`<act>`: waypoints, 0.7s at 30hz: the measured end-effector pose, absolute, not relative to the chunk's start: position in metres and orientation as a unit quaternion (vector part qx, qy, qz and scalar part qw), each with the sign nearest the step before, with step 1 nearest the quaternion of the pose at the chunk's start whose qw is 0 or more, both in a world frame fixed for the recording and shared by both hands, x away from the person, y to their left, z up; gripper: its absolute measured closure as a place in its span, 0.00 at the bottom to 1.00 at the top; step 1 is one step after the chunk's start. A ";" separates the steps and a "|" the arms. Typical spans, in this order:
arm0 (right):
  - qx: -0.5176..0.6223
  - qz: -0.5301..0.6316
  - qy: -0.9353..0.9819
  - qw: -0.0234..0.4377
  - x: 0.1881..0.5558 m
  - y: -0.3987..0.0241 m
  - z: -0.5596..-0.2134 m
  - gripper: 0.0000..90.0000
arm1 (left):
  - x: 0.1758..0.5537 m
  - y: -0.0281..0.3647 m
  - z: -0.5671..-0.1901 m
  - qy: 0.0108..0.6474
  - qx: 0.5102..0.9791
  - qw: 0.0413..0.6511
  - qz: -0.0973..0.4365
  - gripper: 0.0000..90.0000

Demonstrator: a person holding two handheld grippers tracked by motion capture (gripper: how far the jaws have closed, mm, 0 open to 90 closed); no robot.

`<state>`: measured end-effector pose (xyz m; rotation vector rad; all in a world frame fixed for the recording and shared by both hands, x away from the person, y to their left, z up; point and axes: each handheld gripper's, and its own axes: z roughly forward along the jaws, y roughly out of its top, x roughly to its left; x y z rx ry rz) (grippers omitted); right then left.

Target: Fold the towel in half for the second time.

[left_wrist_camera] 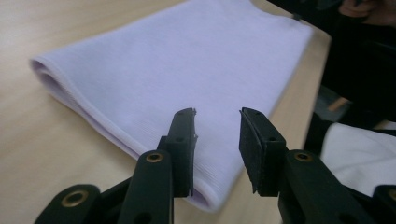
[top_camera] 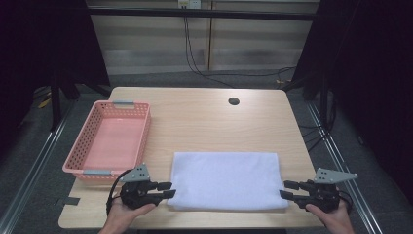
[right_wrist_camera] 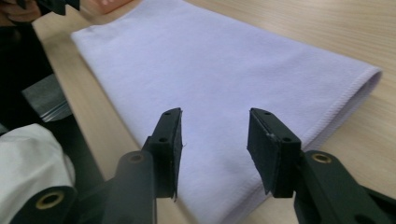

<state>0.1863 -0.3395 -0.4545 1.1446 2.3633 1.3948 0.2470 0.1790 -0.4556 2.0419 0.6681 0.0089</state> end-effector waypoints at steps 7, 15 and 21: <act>0.433 0.406 0.798 0.100 0.225 -0.334 -0.475 0.54 | 0.290 0.158 -0.478 0.293 0.856 0.426 0.008 0.72; 0.463 0.340 0.811 0.112 0.255 -0.328 -0.496 0.45 | 0.301 0.146 -0.493 0.298 0.867 0.400 0.004 0.66; 0.458 0.344 0.812 0.111 0.255 -0.331 -0.496 0.72 | 0.302 0.137 -0.495 0.298 0.866 0.402 0.002 0.66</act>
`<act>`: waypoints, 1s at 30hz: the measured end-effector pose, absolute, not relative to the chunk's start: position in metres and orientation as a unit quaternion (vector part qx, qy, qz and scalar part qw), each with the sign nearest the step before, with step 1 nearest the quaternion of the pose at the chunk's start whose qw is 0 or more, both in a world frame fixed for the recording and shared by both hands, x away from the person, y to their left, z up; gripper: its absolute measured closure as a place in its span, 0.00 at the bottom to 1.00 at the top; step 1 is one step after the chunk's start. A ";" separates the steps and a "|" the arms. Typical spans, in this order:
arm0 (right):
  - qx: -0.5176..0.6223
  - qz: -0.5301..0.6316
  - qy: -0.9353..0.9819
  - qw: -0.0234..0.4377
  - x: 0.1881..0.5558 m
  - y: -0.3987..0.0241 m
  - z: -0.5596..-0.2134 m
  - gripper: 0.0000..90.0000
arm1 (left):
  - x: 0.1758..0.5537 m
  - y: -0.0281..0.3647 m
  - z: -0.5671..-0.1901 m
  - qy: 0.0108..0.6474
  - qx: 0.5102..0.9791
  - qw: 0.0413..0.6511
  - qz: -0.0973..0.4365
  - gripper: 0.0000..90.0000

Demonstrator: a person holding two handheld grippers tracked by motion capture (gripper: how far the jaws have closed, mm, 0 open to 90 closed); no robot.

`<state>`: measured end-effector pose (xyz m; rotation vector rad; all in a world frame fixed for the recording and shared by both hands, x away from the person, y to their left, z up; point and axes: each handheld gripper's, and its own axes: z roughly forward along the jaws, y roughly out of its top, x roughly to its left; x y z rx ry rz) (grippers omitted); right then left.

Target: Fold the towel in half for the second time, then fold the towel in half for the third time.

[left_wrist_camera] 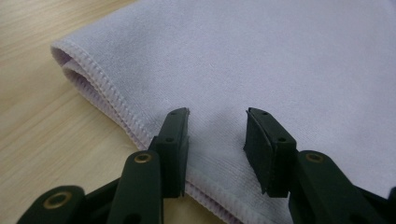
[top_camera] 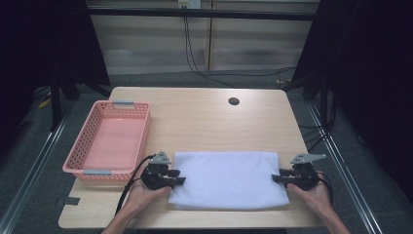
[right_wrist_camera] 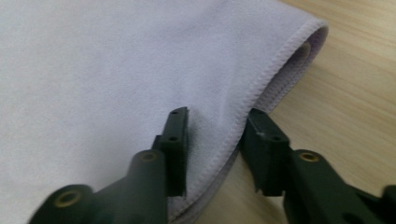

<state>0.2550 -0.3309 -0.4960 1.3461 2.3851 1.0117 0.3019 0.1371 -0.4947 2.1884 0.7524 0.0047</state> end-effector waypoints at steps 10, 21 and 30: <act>0.486 0.345 0.790 0.142 0.241 -0.359 -0.490 0.50 | 0.302 0.111 -0.490 0.275 0.869 0.410 -0.026 0.59; 0.412 0.421 0.800 0.111 0.215 -0.290 -0.464 0.43 | 0.328 0.128 -0.476 0.305 0.838 0.452 0.009 0.56; 0.316 0.424 0.847 0.046 0.229 -0.196 -0.468 0.43 | 0.356 0.122 -0.467 0.326 0.829 0.453 0.033 0.54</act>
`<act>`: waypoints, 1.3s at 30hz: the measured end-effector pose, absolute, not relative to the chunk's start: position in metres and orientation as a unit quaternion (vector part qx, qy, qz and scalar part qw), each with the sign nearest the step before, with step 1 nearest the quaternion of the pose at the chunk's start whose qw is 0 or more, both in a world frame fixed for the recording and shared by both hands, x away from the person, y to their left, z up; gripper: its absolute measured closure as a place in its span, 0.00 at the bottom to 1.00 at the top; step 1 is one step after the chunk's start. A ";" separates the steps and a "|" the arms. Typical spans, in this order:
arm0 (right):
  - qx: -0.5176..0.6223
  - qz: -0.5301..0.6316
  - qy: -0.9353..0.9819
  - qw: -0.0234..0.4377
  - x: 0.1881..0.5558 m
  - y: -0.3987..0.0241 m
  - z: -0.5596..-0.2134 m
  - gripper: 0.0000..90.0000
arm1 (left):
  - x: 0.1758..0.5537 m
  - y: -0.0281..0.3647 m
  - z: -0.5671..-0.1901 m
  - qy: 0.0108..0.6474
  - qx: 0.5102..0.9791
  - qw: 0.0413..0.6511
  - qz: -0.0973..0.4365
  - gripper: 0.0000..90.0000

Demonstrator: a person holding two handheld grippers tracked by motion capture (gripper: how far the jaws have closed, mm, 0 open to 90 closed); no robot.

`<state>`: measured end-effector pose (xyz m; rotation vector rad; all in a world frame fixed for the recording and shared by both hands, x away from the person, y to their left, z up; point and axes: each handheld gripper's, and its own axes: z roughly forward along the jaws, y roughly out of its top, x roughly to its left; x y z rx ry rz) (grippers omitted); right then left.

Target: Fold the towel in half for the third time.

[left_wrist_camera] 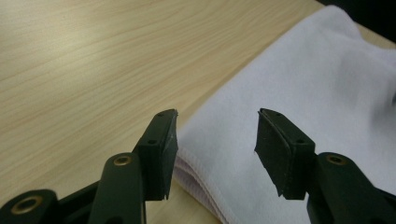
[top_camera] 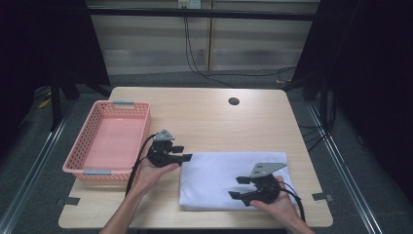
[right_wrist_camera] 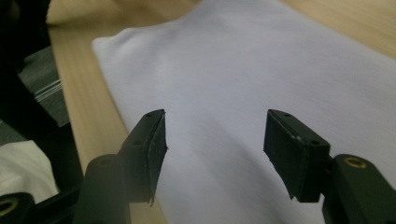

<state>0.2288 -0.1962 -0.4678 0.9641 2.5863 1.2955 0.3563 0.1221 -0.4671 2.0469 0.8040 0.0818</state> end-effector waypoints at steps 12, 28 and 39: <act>0.226 0.422 0.877 -0.033 0.243 -0.096 -0.478 0.52 | 0.363 0.132 -0.479 0.338 0.834 0.435 0.026 0.53; 0.162 0.375 0.911 0.053 0.233 -0.068 -0.498 0.55 | 0.371 0.134 -0.491 0.357 0.835 0.418 0.036 0.48; 0.203 0.388 0.898 0.042 0.242 -0.075 -0.498 0.81 | 0.375 0.125 -0.498 0.352 0.841 0.410 0.030 0.40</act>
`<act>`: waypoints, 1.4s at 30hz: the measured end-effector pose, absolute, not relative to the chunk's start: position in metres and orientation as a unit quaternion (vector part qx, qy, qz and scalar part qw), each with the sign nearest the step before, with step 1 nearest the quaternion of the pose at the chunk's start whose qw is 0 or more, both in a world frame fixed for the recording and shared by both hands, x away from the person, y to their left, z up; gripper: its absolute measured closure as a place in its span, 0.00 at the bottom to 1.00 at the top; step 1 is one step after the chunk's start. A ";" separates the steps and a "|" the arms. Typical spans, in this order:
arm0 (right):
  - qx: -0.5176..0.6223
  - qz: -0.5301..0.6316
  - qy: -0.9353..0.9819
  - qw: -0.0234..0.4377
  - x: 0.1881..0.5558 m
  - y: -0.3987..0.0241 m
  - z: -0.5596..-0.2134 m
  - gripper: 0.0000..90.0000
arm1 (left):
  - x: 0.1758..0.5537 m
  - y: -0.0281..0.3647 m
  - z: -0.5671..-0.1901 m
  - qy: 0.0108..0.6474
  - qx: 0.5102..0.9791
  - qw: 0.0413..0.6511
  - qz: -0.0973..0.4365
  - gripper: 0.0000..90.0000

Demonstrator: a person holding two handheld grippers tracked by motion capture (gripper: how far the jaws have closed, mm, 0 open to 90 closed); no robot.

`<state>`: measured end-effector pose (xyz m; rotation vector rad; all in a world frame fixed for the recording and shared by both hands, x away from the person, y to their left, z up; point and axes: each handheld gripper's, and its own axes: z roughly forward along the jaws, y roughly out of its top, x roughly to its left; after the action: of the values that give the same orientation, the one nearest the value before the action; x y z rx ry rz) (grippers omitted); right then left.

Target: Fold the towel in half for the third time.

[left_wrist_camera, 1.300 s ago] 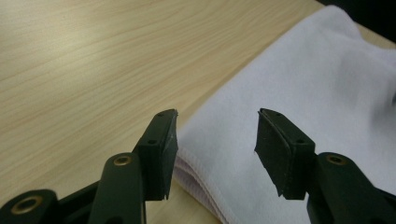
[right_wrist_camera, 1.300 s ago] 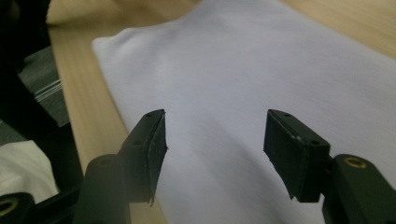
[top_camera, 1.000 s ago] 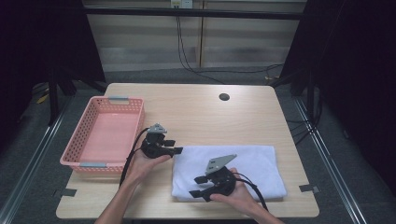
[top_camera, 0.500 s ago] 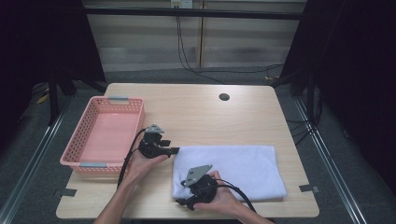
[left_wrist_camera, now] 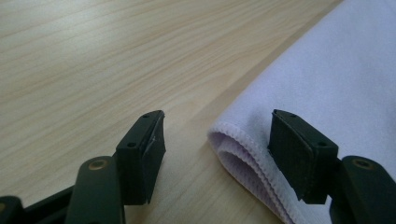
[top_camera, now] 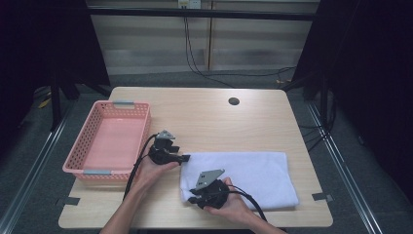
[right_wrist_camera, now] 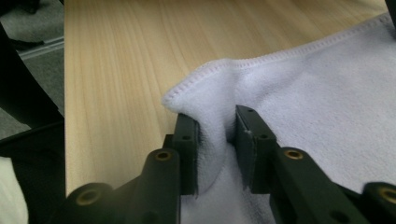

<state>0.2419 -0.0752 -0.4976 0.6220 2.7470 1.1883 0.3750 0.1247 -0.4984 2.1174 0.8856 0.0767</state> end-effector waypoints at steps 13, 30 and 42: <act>0.220 0.395 0.892 0.019 0.244 -0.080 -0.495 0.85 | 0.371 0.111 -0.504 0.307 0.856 0.416 -0.014 0.80; 0.228 0.482 0.846 -0.001 0.247 -0.076 -0.441 0.86 | 0.365 0.154 -0.447 0.357 0.780 0.514 -0.033 0.89; 0.200 0.561 0.803 0.013 0.250 -0.038 -0.387 0.86 | 0.356 0.167 -0.368 0.351 0.788 0.505 0.036 0.89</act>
<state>0.2496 -0.0378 -0.3870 0.6232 2.5040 1.7473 0.3560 0.1670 -0.3682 1.9009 0.8480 0.0871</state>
